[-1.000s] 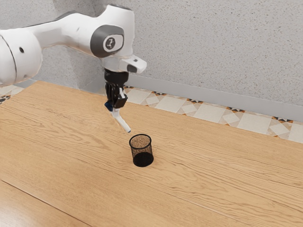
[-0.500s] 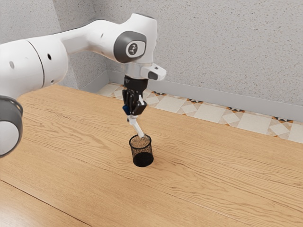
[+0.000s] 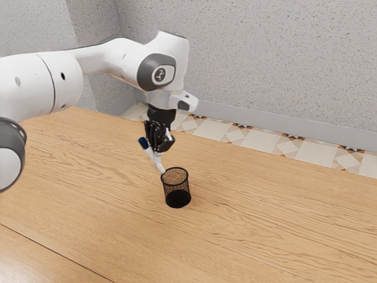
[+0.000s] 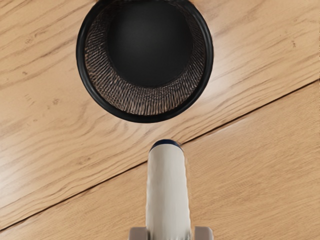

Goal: Put the marker into the pen holder.

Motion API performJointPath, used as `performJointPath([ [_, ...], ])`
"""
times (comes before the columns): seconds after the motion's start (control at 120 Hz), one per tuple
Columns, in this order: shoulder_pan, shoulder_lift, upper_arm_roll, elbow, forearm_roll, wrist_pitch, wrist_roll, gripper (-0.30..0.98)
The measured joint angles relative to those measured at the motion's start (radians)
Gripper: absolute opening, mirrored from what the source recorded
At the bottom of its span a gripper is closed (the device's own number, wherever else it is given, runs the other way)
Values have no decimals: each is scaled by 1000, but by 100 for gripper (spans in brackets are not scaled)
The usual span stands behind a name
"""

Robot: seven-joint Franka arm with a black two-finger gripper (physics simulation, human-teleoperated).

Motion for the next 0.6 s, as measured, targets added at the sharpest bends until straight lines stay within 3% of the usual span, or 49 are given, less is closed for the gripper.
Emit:
performJointPath([
  [0.6,-4,89,-3,7,-9,124,-8,-10],
])
